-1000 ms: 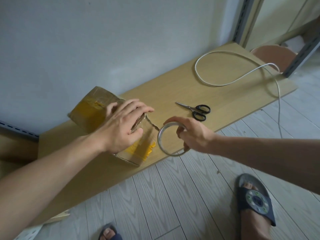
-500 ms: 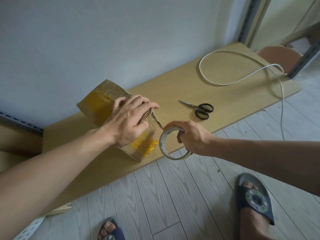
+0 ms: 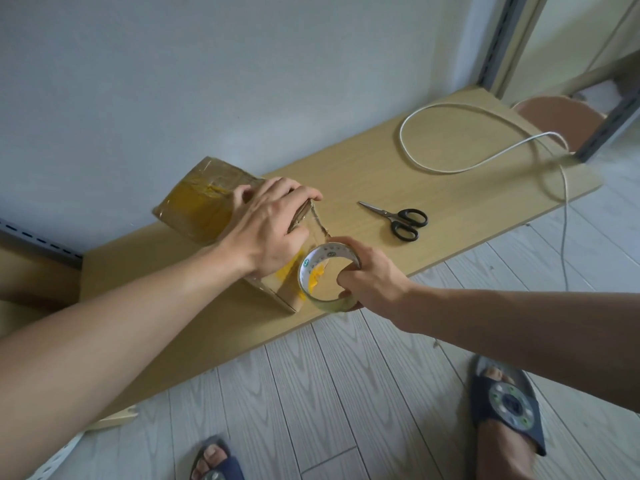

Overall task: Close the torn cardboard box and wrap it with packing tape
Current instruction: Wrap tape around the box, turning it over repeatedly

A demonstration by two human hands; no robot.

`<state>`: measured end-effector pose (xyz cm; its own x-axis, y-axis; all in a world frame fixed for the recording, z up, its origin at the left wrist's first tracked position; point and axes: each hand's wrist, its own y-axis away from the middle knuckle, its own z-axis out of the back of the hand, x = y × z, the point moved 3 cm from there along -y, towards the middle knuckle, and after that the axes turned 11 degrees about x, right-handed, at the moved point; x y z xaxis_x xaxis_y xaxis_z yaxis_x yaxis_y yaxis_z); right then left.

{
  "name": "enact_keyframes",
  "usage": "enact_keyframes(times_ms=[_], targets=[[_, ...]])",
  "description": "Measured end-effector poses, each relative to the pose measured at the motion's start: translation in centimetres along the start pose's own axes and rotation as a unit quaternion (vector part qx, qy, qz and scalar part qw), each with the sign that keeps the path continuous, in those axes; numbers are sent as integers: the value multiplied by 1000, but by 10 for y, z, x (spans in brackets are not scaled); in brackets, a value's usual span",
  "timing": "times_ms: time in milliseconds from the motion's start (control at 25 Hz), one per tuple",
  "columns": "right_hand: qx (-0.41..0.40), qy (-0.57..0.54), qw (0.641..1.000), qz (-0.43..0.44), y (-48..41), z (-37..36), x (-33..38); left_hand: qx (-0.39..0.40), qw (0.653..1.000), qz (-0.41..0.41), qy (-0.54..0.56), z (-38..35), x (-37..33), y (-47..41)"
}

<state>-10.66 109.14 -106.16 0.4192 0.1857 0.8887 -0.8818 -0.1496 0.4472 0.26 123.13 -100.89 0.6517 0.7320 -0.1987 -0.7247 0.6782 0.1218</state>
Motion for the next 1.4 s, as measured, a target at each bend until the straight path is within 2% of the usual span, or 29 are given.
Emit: enact_keyframes(times_ms=[160,360,600,680,840,960,1120,1400], targets=[[-34,-40,998,-27,-9,4,0,-8,998,52,16,1,-4,-19],[-120,-193,974,-20,-12,3,0,-19,995,96,33,0,-2,-36],[-120,-296,948,-17,-12,-1,0,-43,991,123,41,-1,-1,-46],[-109,-270,956,-20,-5,-6,-4,-46,989,135,41,-2,-1,-49],[-84,-115,990,-23,11,-16,-14,-44,987,146,41,-1,-1,-54],[-77,-106,991,-25,10,-14,-9,-42,987,148,37,0,-1,-54],[-63,-36,997,-19,10,-18,-2,-44,988,147,36,0,-1,-53],[-70,-59,996,-4,15,-18,0,-40,988,145,38,-1,2,-56]])
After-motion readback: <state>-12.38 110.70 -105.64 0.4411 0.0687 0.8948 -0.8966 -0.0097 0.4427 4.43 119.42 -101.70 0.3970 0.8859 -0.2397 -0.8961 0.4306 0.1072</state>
